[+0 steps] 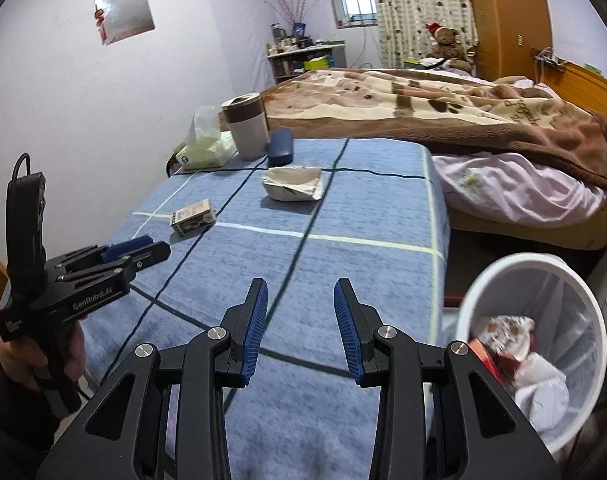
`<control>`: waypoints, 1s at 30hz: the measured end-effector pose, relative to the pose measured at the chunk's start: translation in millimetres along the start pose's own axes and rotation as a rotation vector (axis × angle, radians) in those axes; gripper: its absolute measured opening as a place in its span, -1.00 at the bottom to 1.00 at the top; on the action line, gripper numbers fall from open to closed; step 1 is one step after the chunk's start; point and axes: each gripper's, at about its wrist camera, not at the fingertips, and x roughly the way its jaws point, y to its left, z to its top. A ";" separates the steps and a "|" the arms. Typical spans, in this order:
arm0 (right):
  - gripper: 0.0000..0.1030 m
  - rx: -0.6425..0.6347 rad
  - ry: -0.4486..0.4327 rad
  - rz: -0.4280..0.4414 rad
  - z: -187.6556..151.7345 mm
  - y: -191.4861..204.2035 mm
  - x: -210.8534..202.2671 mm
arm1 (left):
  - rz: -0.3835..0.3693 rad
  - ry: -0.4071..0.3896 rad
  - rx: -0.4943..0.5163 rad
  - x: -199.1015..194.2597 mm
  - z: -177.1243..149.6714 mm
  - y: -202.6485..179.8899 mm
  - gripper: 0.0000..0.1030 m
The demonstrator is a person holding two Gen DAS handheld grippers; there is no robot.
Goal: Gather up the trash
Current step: 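Move both tools back over the remaining table items, then grasp the white medicine box with the left tool while the right tool grasps the white paper bag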
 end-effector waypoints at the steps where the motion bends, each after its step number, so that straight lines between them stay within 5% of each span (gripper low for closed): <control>1: -0.22 -0.006 0.002 0.002 2.0 1.8 2.7 | 0.004 -0.002 0.000 1.8 2.0 6.5 -0.31; 3: 0.17 -0.016 0.001 0.011 4.8 4.6 5.9 | 0.013 -0.007 -0.006 5.7 5.6 20.2 -0.12; 14: 0.18 -0.063 0.032 0.028 30.5 10.7 44.6 | 0.100 -0.022 -0.028 42.2 28.1 82.7 -0.07; 19: 0.18 -0.080 0.056 0.037 40.6 13.6 69.8 | 0.131 -0.008 0.020 67.2 35.2 98.8 0.13; 30: 0.18 -0.131 0.088 0.015 58.3 13.6 120.4 | 0.067 0.047 0.090 110.9 37.6 110.8 0.30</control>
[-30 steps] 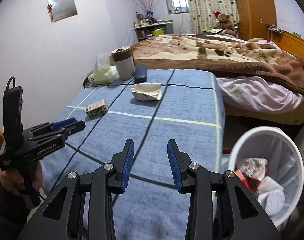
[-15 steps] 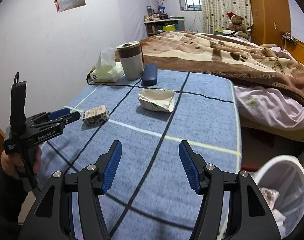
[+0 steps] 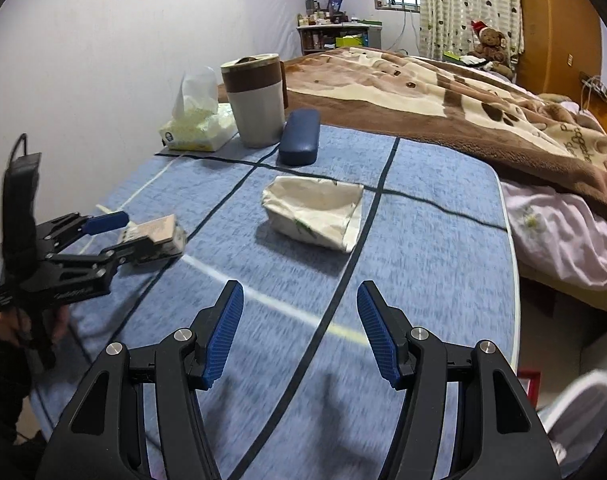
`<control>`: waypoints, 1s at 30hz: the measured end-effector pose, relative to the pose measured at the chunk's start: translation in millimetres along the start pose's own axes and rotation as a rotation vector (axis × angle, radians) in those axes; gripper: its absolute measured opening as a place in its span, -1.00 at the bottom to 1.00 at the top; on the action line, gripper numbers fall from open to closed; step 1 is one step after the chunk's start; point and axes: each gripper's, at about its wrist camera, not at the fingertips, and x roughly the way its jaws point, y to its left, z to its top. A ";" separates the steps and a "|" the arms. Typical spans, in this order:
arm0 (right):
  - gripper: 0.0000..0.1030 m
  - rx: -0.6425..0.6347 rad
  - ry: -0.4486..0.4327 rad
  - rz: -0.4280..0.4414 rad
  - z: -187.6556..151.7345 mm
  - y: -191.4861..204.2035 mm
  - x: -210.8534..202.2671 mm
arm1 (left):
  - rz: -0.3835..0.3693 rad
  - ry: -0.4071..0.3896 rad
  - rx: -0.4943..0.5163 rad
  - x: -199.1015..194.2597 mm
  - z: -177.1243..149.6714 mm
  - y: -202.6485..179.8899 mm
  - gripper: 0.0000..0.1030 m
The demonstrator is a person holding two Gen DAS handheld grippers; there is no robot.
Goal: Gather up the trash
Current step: 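Grasp the white medicine box with the left tool while the right tool grasps the white paper bag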
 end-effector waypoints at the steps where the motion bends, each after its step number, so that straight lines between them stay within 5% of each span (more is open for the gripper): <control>1: 0.18 -0.005 -0.001 0.000 2.7 -0.7 3.9 | -0.007 0.001 0.008 1.7 0.0 -1.1 0.30; 13: 0.17 -0.051 0.032 0.000 23.4 -8.1 52.0 | -0.046 0.070 -0.055 22.4 -0.1 6.4 0.30; 17: -0.26 -0.071 0.074 0.003 23.0 -7.9 62.2 | -0.009 0.107 -0.069 26.1 -2.5 7.2 0.27; 21: -0.57 -0.068 0.080 0.015 17.0 -7.7 57.0 | 0.004 0.108 -0.091 23.9 -2.1 8.0 -0.04; 24: -0.74 -0.059 0.070 0.023 12.8 -6.1 47.4 | 0.014 0.107 -0.105 21.7 -3.6 8.3 -0.26; 30: -0.85 -0.046 0.043 0.043 1.4 1.0 23.1 | 0.011 0.102 -0.133 11.8 -7.1 4.6 -0.33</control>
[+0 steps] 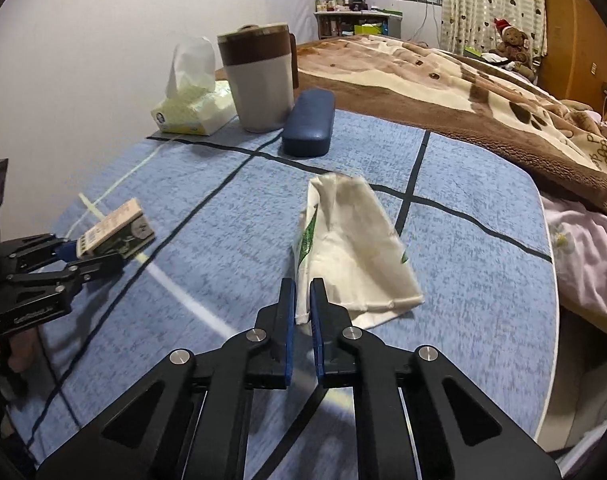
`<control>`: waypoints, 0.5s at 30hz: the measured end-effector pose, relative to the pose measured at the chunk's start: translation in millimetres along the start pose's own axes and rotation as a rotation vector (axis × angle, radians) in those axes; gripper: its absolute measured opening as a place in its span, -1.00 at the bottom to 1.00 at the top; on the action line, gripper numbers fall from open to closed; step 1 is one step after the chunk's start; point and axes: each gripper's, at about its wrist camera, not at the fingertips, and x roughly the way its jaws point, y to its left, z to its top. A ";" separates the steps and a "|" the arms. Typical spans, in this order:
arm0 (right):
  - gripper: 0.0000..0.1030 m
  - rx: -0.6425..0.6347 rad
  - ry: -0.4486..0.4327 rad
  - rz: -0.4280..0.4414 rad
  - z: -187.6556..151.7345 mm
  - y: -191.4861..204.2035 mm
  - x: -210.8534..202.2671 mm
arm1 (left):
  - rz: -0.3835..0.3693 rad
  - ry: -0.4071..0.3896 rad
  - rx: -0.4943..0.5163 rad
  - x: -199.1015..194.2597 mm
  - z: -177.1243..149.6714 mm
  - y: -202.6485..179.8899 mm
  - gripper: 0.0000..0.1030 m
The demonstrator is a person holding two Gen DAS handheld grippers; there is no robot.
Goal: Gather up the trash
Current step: 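Grasp the white medicine box with the left tool while the right tool grasps the white paper bag, then carry the medicine box and paper bag over the trash bin with both tools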
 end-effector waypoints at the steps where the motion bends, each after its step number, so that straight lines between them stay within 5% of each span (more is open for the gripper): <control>1: -0.86 0.002 -0.004 0.003 -1.7 0.9 -3.6 | -0.001 -0.002 -0.007 -1.7 -0.7 -0.9 -0.33; 15: -0.86 0.072 -0.065 0.015 -36.4 -3.5 -65.5 | -0.059 -0.054 -0.021 -52.9 -20.4 -46.0 -0.35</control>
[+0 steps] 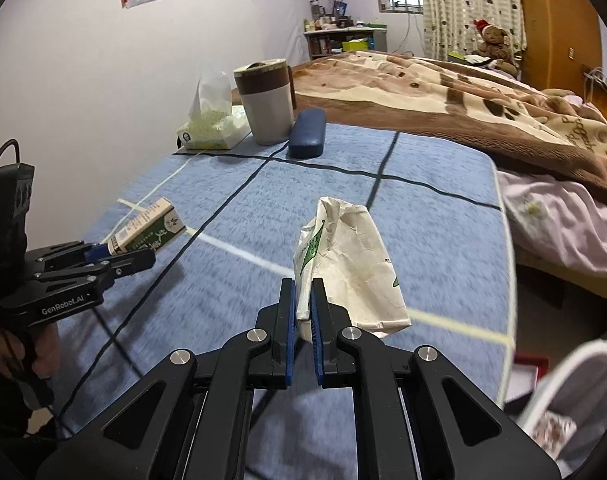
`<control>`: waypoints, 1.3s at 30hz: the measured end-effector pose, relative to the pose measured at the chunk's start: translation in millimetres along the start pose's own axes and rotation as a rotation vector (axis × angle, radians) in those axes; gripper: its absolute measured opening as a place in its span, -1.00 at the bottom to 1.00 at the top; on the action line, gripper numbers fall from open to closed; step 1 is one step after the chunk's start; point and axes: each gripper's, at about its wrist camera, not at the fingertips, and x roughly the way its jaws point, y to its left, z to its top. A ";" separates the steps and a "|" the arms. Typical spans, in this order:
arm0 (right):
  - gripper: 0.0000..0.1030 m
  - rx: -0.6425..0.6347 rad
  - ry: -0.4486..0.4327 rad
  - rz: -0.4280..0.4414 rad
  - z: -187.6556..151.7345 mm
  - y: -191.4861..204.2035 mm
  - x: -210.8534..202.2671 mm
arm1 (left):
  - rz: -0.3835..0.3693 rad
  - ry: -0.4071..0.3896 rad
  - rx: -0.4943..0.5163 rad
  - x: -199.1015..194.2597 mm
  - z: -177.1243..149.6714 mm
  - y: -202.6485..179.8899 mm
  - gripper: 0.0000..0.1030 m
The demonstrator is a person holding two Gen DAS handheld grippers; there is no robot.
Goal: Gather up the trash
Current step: 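Carry the medicine box and paper bag over the trash bin with both tools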
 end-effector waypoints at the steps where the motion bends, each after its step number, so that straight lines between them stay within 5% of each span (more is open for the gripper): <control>1: -0.86 0.008 -0.008 0.000 -2.3 -0.7 -5.4 | -0.009 -0.003 0.003 -3.6 -1.9 -5.5 -0.35; 23: -0.86 0.098 -0.110 -0.062 -44.1 -14.6 -76.1 | -0.116 -0.046 0.077 -60.4 -30.7 -92.8 -0.35; 39: -0.86 0.225 -0.186 -0.184 -75.7 -63.3 -124.2 | -0.233 -0.059 0.237 -69.3 -27.6 -185.1 -0.35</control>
